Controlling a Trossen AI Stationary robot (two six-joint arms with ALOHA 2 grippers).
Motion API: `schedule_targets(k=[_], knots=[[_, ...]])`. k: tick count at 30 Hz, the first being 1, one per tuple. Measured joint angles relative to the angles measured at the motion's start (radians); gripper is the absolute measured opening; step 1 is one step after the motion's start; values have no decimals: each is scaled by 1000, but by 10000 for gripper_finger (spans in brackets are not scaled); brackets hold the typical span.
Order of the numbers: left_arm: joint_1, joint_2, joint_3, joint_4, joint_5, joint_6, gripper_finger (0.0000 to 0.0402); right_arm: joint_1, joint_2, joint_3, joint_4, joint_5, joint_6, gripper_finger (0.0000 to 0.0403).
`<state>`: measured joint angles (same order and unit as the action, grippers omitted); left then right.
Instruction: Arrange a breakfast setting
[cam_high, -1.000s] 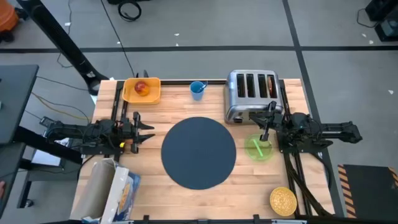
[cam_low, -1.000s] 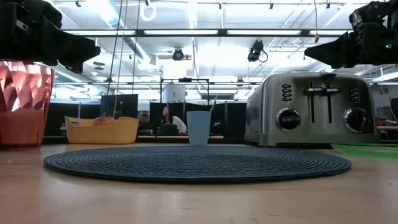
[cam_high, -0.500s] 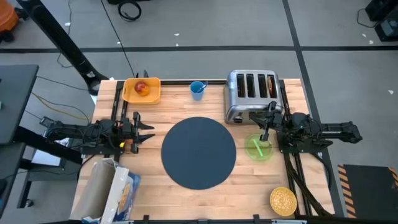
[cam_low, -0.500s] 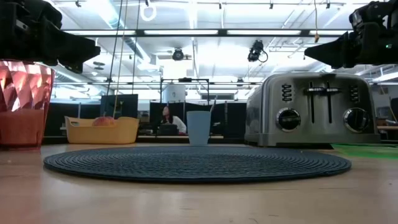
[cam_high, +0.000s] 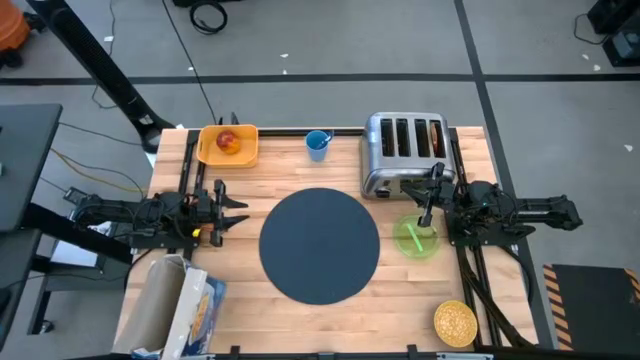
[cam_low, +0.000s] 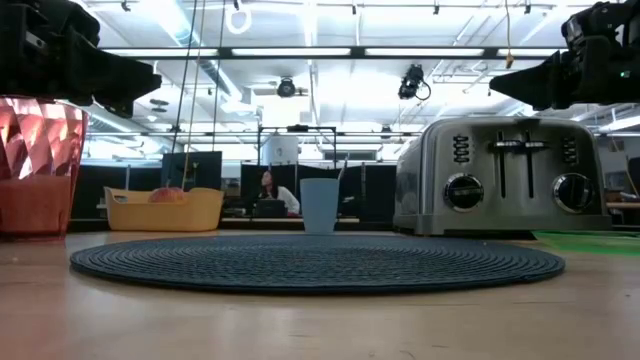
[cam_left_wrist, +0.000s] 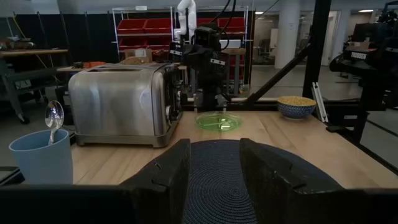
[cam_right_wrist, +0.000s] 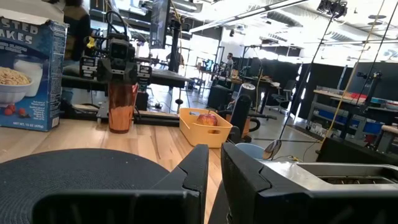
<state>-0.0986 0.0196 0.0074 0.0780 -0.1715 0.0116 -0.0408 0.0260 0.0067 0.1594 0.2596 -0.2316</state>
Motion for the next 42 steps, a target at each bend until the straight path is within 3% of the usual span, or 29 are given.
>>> schedule_targets(k=[27, 42], knots=[[0, 0, 0, 13, 0, -1, 146, 0, 0, 0, 0, 0, 0, 55], [0, 0, 0, 51, -54, -210, 146, 0, 0, 0, 0, 0, 0, 55]])
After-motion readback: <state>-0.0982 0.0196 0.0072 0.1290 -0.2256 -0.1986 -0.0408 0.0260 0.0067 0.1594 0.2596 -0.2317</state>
